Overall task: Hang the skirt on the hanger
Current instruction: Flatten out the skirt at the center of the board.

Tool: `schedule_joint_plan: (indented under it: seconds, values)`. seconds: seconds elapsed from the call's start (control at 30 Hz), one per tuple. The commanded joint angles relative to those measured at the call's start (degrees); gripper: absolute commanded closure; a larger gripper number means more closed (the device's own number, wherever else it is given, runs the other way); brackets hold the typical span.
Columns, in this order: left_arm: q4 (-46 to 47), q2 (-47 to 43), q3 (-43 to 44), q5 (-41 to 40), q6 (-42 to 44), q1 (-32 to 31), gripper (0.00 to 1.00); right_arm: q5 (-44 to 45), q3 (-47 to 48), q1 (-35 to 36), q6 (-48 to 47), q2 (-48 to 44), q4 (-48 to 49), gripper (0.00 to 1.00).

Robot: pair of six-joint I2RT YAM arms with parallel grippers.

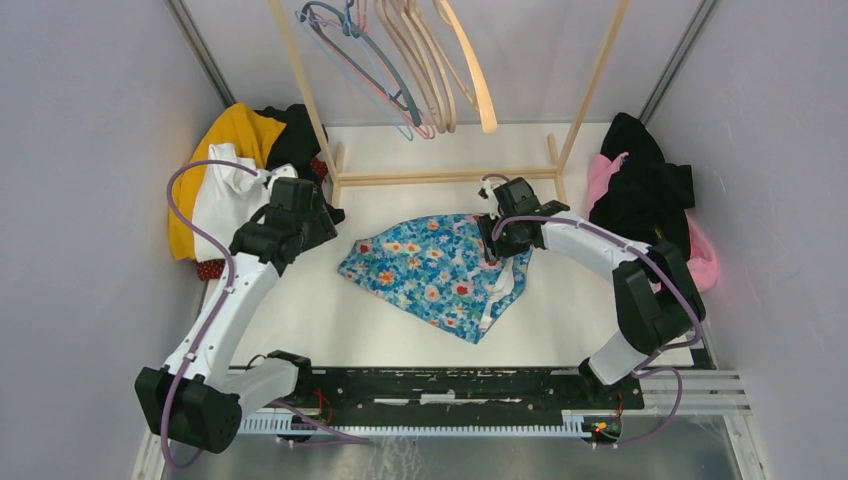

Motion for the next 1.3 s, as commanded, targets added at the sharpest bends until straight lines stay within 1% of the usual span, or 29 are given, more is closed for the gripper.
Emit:
schedule_joint_plan:
  seconds: [0.0, 0.13, 0.2, 0.27, 0.37, 0.43, 0.47, 0.5, 0.53, 0.57, 0.6, 0.63, 0.73, 0.77, 0.8, 0.9, 0.97, 1.03, 1.07, 1.17, 1.27]
  values:
    - [2.4, -1.2, -0.1, 0.7, 0.6, -0.3, 0.34, -0.6, 2.7, 0.7, -1.8, -0.8, -1.3, 0.43]
    - [2.3, -1.0, -0.2, 1.2, 0.9, -0.2, 0.34, 1.2, 3.1, 0.7, -1.3, 0.7, -1.3, 0.43]
    - [2.4, -1.2, -0.2, 1.4, 0.9, -0.2, 0.35, 1.3, 3.7, 0.7, -1.0, 1.8, -1.3, 0.45]
    - [2.3, -1.3, -0.3, 1.6, 0.9, -0.3, 0.35, 0.8, 4.2, 0.7, -0.8, 3.0, -1.1, 0.52]
    - [1.8, -1.8, -0.4, 2.5, 1.1, -0.5, 0.37, -0.1, 4.5, 0.7, -0.5, 3.9, -0.8, 0.68]
    - [1.1, -2.2, -0.4, 4.3, 1.4, -1.1, 0.40, -0.6, 4.4, 0.7, -0.3, 3.9, -0.7, 0.76]
    - [0.5, -2.4, -0.4, 5.4, 1.5, -1.8, 0.42, -0.9, 4.4, 0.8, -0.2, 3.6, -0.7, 0.75]
    - [-0.5, -2.6, -0.6, 5.9, 1.3, -3.2, 0.44, -0.9, 4.4, 0.8, 0.1, 3.2, -0.8, 0.68]
    - [-1.1, -2.8, -1.1, 5.8, 0.7, -5.1, 0.44, -0.7, 4.3, 0.8, 0.4, 2.5, -0.9, 0.57]
    - [-1.7, -3.2, -1.9, 5.2, -0.3, -7.5, 0.44, -0.6, 4.0, 0.9, 0.8, 1.6, -1.0, 0.49]
    - [-2.3, -3.6, -2.9, 4.4, -1.6, -10.3, 0.44, -0.6, 3.7, 0.8, 1.3, 0.5, -0.9, 0.45]
    - [-2.7, -4.2, -4.1, 3.8, -3.1, -12.7, 0.44, -0.5, 3.4, 0.9, 1.8, -0.6, -0.7, 0.44]
    - [-2.8, -5.2, -7.2, 3.2, -9.0, -21.7, 0.44, 0.0, 3.0, 0.9, 2.9, -3.5, -1.2, 0.44]
    - [-2.8, -5.1, -7.8, 2.6, -11.2, -25.5, 0.44, 0.7, 3.0, 0.9, 3.3, -4.2, -1.7, 0.44]
    - [-2.8, -4.7, -8.3, 1.7, -13.5, -30.5, 0.44, 1.4, 3.0, 0.8, 3.9, -5.1, -2.3, 0.44]
    - [-2.8, -1.1, -7.9, -2.0, -20.1, -41.9, 0.44, 3.8, 2.0, 0.8, 5.5, -8.8, -3.3, 0.45]
    - [-2.5, 2.8, -6.4, -3.8, -23.5, -47.6, 0.43, 4.7, 1.3, 0.8, 6.0, -10.7, -3.9, 0.45]
    - [-1.0, 7.1, -4.4, -5.7, -25.6, -51.4, 0.42, 5.0, 0.7, 0.8, 6.1, -11.8, -4.3, 0.45]
    - [0.2, 9.3, -3.5, -6.0, -25.9, -52.3, 0.42, 4.9, 0.5, 0.7, 6.1, -12.0, -4.3, 0.45]
    - [4.8, 16.3, -0.1, -5.1, -25.5, -53.5, 0.41, 3.0, 0.5, 0.7, 5.0, -10.7, -4.1, 0.46]
    - [7.1, 21.9, 3.0, -4.8, -24.8, -54.1, 0.40, 0.2, 1.4, 0.6, 3.3, -7.6, -3.9, 0.47]
